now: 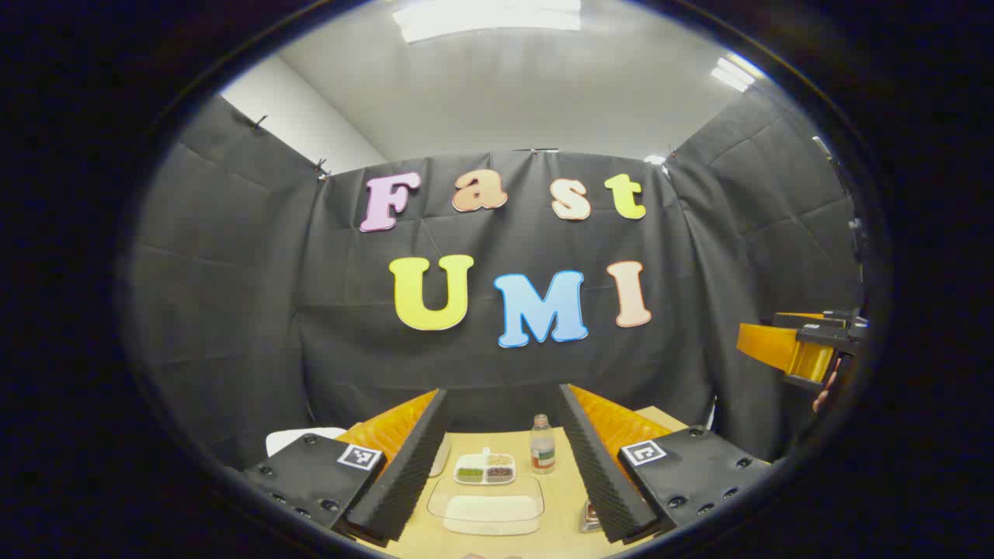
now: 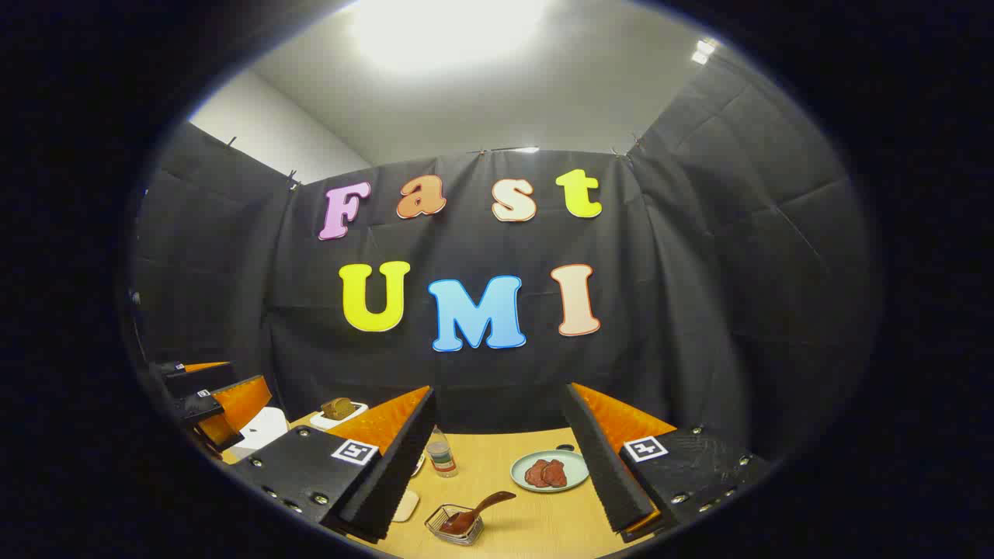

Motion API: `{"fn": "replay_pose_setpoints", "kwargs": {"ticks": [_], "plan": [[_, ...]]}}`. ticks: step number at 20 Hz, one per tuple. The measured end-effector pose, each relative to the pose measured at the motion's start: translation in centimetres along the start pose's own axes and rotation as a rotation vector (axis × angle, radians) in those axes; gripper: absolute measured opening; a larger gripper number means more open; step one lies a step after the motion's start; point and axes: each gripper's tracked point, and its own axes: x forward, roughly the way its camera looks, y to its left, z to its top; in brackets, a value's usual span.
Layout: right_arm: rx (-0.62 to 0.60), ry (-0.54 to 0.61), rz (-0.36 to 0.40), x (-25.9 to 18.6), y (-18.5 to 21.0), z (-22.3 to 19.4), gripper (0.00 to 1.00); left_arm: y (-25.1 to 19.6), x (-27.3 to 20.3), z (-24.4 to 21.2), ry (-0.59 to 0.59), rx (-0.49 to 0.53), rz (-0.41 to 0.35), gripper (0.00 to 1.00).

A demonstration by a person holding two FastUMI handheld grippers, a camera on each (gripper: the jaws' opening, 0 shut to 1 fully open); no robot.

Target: Close the left gripper, press the button to open the rice cooker; take a wooden spoon from the chopstick holder with the right hand, scoop a spoonful of rice and pour it into the rice cooker, then put the wooden spoon back into the chopstick holder.

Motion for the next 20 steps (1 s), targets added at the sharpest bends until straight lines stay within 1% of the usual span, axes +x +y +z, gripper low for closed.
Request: {"fn": "replay_pose_setpoints", "kwargs": {"ticks": [1, 2, 3, 6, 7, 8, 9, 10, 11, 12, 13, 14, 15, 17, 19, 20], "plan": [[-0.014, -0.008, -0.008, 0.1, 0.5, 0.4, 0.99, 0.4, 0.1, 0.4, -0.007, -0.003, -0.003, 0.96], [-0.026, 0.004, -0.022, 0.2, 0.6, 0.2, 0.99, 0.6, 0.3, 0.3, 0.009, -0.003, -0.016, 0.96], [-0.022, 0.003, -0.023, 0.2, 1.1, 0.4, 0.99, 0.7, 0.4, 0.5, 0.003, -0.006, -0.027, 0.92], [-0.011, -0.013, -0.036, 0.3, 2.4, 0.9, 0.99, 0.4, 0.9, 0.8, -0.004, 0.003, -0.074, 0.92], [-0.011, -0.013, -0.043, 0.2, 2.7, 0.9, 0.99, 0.5, 1.0, 0.9, -0.011, 0.004, -0.081, 0.94], [-0.008, -0.017, -0.050, 0.2, 3.1, 0.9, 0.99, 0.8, 1.1, 1.0, -0.014, 0.001, -0.084, 0.96], [-0.007, -0.016, -0.057, 0.2, 3.2, 0.9, 0.99, 0.9, 1.2, 0.7, -0.010, -0.005, -0.089, 0.92], [-0.007, -0.011, -0.063, 0.2, 3.4, 0.7, 0.99, 1.2, 1.3, 0.5, -0.004, -0.008, -0.088, 0.92], [-0.007, -0.010, -0.062, 0.3, 3.7, 0.7, 0.99, 1.5, 1.3, 0.6, -0.009, -0.008, -0.085, 0.92], [-0.008, -0.013, -0.058, 0.3, 4.0, 0.7, 0.99, 1.9, 1.4, 0.9, -0.019, -0.006, -0.079, 0.96], [-0.013, -0.015, -0.057, 0.4, 4.1, 0.7, 0.99, 2.2, 1.5, 0.7, -0.019, -0.004, -0.077, 0.96], [-0.017, -0.018, -0.058, 0.4, 4.1, 0.7, 0.99, 2.1, 1.5, 0.4, -0.017, -0.008, -0.082, 0.96], [-0.013, -0.021, -0.059, 0.4, 4.2, 0.7, 0.99, 2.0, 1.5, 0.2, -0.013, -0.012, -0.087, 0.92], [-0.007, -0.022, -0.056, 0.6, 4.6, 0.7, 0.99, 2.1, 1.4, 0.0, -0.005, -0.015, -0.094, 0.92], [-0.015, -0.027, -0.059, 0.4, 4.6, 0.6, 0.99, 2.8, 1.4, 0.0, -0.009, -0.009, -0.090, 0.92], [-0.017, -0.030, -0.060, 0.3, 4.7, 0.6, 0.99, 3.1, 1.4, 0.0, -0.009, -0.001, -0.087, 0.96]]}}
